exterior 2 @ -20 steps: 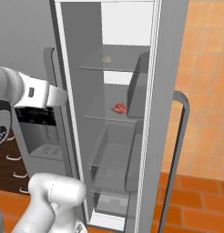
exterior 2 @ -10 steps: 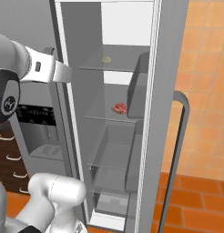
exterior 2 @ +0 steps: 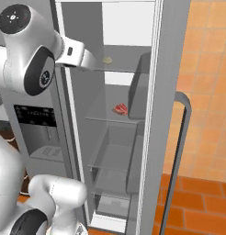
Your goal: Place one garlic and one steak in each tupperware on the nearby counter, to pack two identical lunches.
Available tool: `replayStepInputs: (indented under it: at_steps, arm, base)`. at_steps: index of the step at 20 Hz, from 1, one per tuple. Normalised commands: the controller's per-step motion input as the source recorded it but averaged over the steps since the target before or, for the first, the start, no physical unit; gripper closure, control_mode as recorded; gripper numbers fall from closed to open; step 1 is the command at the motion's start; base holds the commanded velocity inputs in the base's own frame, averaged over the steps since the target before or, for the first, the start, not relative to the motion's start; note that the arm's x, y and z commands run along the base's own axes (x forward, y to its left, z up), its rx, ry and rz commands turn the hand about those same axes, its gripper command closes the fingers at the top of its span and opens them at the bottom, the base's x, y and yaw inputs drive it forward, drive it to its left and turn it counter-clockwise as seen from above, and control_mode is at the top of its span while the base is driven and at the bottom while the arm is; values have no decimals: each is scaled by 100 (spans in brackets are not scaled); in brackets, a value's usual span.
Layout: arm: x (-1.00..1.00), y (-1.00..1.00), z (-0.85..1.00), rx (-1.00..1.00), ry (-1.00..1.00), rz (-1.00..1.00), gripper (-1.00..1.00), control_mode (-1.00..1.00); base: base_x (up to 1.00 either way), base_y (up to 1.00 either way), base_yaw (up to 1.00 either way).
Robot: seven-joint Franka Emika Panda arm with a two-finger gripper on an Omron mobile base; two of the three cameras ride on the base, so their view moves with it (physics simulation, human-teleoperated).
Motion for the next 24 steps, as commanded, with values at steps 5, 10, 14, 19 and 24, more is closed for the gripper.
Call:
replayStepInputs:
  at_steps: [5, 10, 14, 19, 24]
  arm:
    - [60, 0, -27, -2, -8, 0, -100, -100]
    - [58, 0, -16, 0, -9, 0, -100, -100]
    - [40, 0, 0, 0, 0, 2, -100, -100]
    - [47, 0, 0, 0, 0, 0, -100, -100]
    - [36, 0, 0, 4, 2, 2, -100, -100]
  base:
    - [0, 0, 0]
    - [0, 0, 0]
    - [0, 0, 0]
    - [0, 0, 0]
    - [0, 0, 0]
